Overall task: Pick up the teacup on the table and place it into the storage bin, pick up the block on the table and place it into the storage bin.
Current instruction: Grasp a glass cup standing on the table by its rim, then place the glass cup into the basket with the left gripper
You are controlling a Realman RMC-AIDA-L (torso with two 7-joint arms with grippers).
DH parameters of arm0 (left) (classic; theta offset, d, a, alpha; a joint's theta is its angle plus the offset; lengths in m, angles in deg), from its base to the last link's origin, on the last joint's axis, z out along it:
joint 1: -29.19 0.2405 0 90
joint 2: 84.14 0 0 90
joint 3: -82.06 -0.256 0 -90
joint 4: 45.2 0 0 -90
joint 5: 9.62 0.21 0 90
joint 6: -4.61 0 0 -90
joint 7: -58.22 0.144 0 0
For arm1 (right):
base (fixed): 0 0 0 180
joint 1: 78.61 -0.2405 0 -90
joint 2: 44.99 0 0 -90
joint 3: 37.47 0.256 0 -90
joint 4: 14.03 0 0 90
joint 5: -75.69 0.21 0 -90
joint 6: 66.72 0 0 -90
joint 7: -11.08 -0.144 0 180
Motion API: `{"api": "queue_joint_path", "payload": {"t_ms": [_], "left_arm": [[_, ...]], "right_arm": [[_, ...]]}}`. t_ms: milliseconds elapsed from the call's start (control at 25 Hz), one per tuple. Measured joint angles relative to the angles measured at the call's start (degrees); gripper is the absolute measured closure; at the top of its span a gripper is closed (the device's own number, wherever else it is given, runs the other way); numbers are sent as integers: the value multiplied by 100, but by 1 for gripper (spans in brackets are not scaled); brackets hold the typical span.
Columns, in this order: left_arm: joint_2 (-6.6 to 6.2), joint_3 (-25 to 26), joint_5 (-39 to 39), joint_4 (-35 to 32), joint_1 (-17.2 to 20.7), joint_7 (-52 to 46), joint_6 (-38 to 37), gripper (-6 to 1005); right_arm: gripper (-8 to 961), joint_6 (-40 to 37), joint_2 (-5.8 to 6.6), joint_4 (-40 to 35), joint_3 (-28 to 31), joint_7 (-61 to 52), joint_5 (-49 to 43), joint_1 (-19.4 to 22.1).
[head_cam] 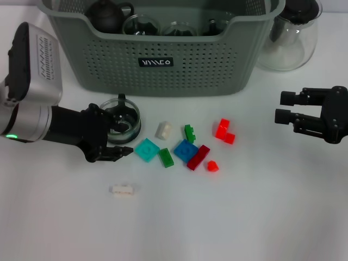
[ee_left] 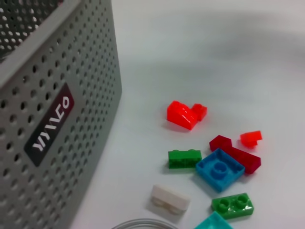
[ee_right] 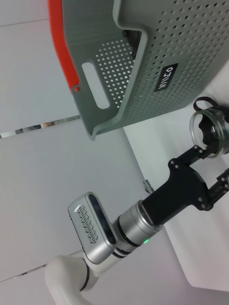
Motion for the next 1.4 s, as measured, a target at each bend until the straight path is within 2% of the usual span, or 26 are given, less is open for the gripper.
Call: {"api": "queue_joint_path", "payload": {"t_ms": [320, 480, 680, 840, 880, 960, 1080, 1240, 1320, 1400], "left_arm": [[0, -417, 39, 48, -12, -283, 392, 639], [0, -733, 220, -118, 1, -848, 582, 649], [0, -852, 213, -287, 49, -995, 559, 662], [0, -772, 193, -478, 51, -1088, 206, 852], [-3, -680, 162, -575, 43, -1083, -65, 899], [-37, -375, 50, -744, -14, -1032, -649, 920], [-162, 293, -276, -737, -196, -809, -1574, 951], [-508, 1357, -1304, 168, -629, -408, -2986, 951], [-544, 1769, -2146, 494, -731, -589, -3130, 950], [-452, 2029, -3198, 507, -763, -965, -2970, 950]], "right_arm": [[465, 1, 0, 0, 0, 0, 0, 23], [465, 1, 8, 0, 0, 0, 0, 26], [465, 8, 17, 5, 0, 0, 0, 31], [465, 5, 22, 8, 0, 0, 0, 49], [464, 4, 24, 8, 2, 0, 0, 50], [464, 3, 26, 8, 12, 0, 0, 52], [464, 1, 26, 9, 15, 0, 0, 53], [464, 0, 27, 9, 18, 0, 0, 53], [464, 0, 22, 9, 18, 0, 0, 46], [464, 0, 18, 9, 18, 0, 0, 41]]}}
